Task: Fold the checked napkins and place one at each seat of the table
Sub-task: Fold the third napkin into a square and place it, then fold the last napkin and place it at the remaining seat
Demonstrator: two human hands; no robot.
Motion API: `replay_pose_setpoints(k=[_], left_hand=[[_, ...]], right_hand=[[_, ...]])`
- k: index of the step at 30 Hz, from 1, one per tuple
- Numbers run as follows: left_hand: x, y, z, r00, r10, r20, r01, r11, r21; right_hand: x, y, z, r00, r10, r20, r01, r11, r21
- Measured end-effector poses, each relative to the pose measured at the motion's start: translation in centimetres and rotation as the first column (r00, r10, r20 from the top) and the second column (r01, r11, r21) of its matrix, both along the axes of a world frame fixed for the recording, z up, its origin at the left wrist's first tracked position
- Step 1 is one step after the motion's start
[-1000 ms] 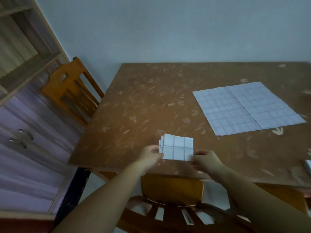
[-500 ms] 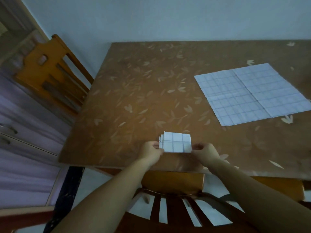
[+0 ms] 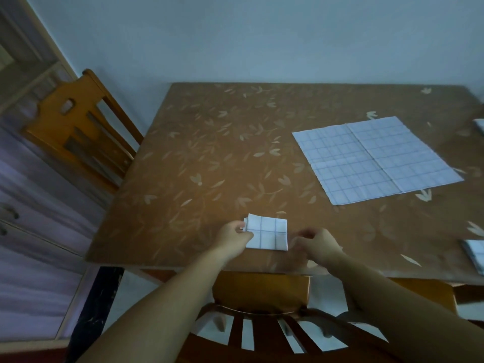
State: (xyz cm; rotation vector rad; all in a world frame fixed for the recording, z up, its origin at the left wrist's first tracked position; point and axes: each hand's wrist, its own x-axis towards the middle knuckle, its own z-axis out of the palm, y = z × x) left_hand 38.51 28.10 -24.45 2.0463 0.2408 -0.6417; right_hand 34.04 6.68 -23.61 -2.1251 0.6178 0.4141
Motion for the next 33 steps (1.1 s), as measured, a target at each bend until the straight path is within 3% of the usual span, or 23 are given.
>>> replay_pose_setpoints(k=[6, 12, 17, 25, 30, 33], left_hand=[[-1.3, -2.4, 5.1, 0.994, -0.033, 0.1, 0.036, 0.999, -0.022], [-6.3, -8.9, 9.0, 0.983, 0.063, 0.173, -0.057, 0.998, -0.039], [-10.5, -16.6, 11.3, 0.968, 0.069, 0.24, -0.063, 0.997, -0.034], [-9.4, -28.9, 15.2, 0.92, -0.115, 0.375, 0.113, 0.993, 0.029], [-6.2, -33.1, 14.2, 0.818, -0.355, 0.452, 0.235, 0.924, 0.3], [-3.9, -34.9, 12.8, 0.783, -0.421, 0.458, 0.274, 0.894, 0.354]], right_hand=[[-0.5, -3.0, 4.1, 0.985, 0.139, 0.102, -0.133, 0.989, -0.068], [-4.7, -9.7, 8.3, 0.937, 0.285, 0.202, -0.283, 0.958, -0.041], [-8.7, -18.3, 11.5, 0.936, 0.269, 0.228, -0.272, 0.962, -0.02], [-10.0, -30.0, 15.1, 0.953, 0.171, 0.25, -0.161, 0.985, -0.06], [-7.8, -34.7, 15.7, 0.958, 0.148, 0.246, -0.119, 0.985, -0.128], [-6.0, -36.8, 14.9, 0.96, 0.168, 0.222, -0.124, 0.971, -0.203]])
